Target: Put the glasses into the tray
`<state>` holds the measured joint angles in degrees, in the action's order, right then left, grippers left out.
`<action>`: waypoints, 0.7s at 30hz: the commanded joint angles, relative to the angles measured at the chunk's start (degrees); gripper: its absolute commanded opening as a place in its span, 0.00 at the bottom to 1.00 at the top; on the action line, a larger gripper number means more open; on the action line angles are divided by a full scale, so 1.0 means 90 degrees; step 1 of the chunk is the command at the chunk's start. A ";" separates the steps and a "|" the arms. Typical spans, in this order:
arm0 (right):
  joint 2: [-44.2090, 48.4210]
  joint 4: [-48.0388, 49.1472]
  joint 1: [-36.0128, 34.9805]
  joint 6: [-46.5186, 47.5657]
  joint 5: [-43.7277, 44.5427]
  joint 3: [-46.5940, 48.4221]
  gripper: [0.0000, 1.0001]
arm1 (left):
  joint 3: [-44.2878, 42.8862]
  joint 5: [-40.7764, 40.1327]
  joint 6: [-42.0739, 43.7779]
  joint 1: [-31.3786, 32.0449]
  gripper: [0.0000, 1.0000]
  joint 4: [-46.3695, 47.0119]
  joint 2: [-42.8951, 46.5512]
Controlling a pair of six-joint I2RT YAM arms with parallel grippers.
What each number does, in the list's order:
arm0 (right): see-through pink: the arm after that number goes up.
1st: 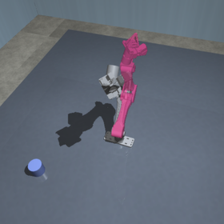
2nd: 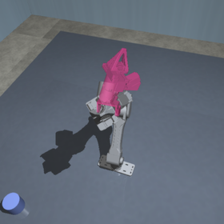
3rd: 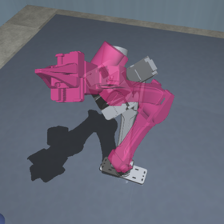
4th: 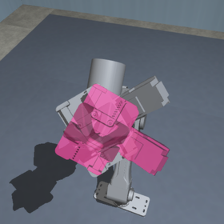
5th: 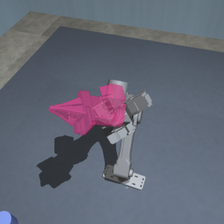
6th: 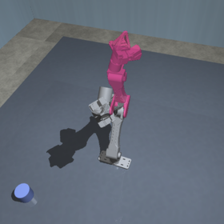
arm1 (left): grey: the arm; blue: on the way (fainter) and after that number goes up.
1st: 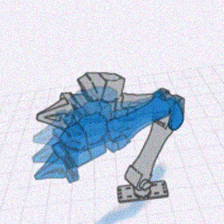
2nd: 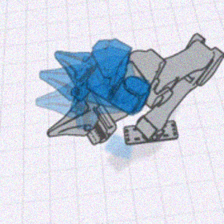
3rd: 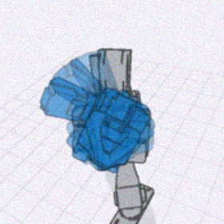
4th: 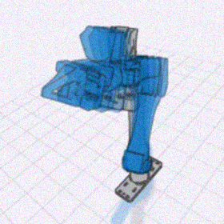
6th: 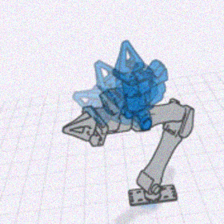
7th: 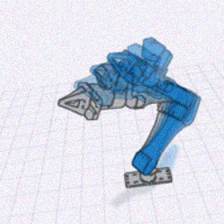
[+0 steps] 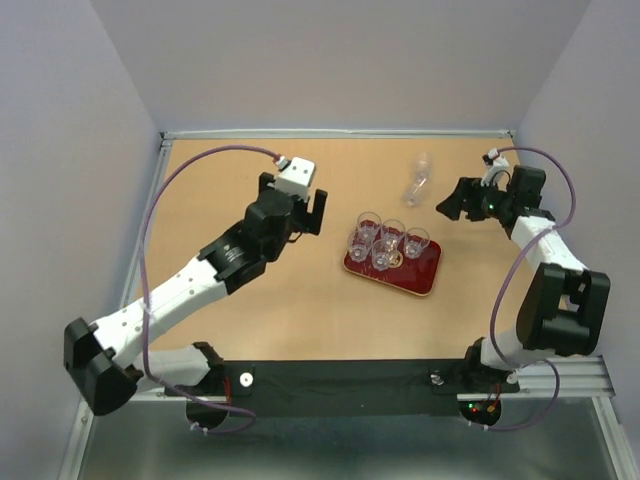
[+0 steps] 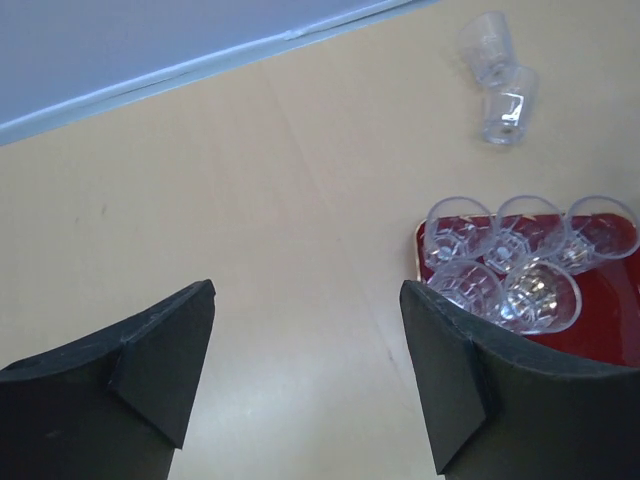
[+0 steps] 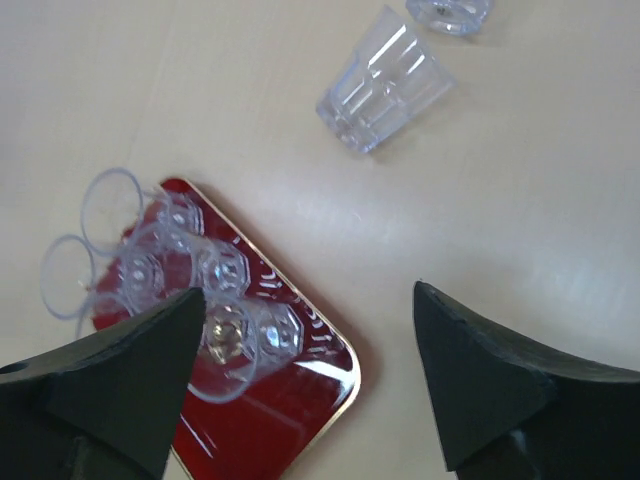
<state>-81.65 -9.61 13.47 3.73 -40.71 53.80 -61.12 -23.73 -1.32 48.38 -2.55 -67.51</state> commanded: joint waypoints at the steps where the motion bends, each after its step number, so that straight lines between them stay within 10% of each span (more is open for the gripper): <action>1: -0.1012 0.0052 -0.0149 -0.1262 -0.0487 0.1032 0.98 | 0.0521 -0.0546 0.0118 -0.0112 0.90 0.0156 0.0925; 21: -0.3652 -0.0435 -0.1341 -0.3773 0.3154 0.3650 1.00 | 0.1460 -0.1251 0.0713 -0.0327 0.92 0.0449 0.1973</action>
<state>-112.77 -10.63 1.69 -26.26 -20.43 82.76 -48.34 -33.47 4.27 45.95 -1.83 -51.59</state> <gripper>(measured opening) 0.998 0.917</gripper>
